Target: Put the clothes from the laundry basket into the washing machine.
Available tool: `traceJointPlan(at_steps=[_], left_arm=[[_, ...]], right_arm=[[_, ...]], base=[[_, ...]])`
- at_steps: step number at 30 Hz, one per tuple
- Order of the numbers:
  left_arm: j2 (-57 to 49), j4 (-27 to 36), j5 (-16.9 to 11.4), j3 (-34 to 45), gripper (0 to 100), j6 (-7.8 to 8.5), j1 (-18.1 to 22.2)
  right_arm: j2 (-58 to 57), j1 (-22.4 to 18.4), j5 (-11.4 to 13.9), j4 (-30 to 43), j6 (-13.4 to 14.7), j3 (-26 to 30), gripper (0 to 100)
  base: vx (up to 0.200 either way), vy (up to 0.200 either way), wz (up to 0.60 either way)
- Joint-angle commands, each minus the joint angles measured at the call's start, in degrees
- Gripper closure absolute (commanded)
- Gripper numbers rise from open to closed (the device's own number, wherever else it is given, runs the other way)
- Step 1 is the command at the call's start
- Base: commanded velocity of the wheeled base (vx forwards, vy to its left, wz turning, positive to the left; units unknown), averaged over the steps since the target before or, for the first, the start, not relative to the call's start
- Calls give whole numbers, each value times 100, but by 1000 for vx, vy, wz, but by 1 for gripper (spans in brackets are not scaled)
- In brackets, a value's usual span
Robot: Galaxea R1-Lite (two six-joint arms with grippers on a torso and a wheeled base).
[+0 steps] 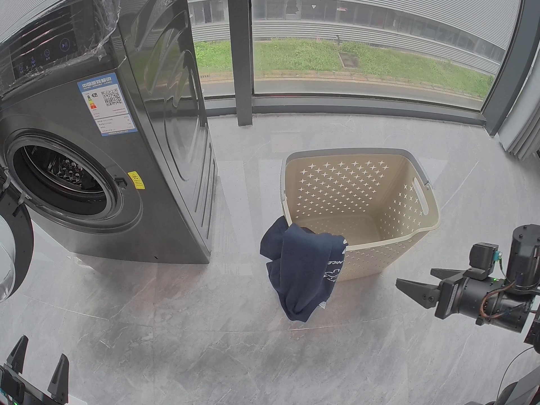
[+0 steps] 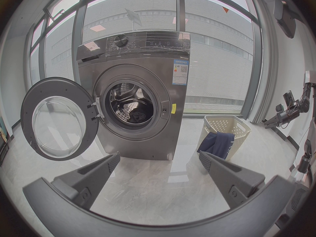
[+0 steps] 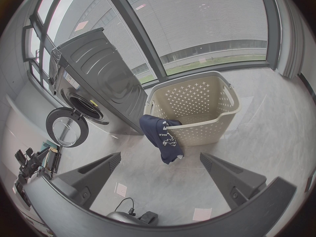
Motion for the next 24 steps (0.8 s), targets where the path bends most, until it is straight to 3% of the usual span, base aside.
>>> traceJointPlan(at_steps=[1, 4, 14, 24], left_arm=[[-40, -2, 6, 92, 0, 0, 1], [-40, -2, 6, 101, 0, 0, 1], [-40, -2, -2, 101, 0, 0, 1], [-40, -2, 6, 101, 0, 0, 1]], right_arm=[[996, 491, -404, -552, 8, 25, 0], [1067, 649, -554, -596, -1, 25, 0], [1708, 676, -545, -666, -10, -169, 0], [2948, 632, -844, -1765, -19, -828, 0]], base=[[0, 0, 0], [0, 0, 0], [0, 0, 0], [0, 0, 0]])
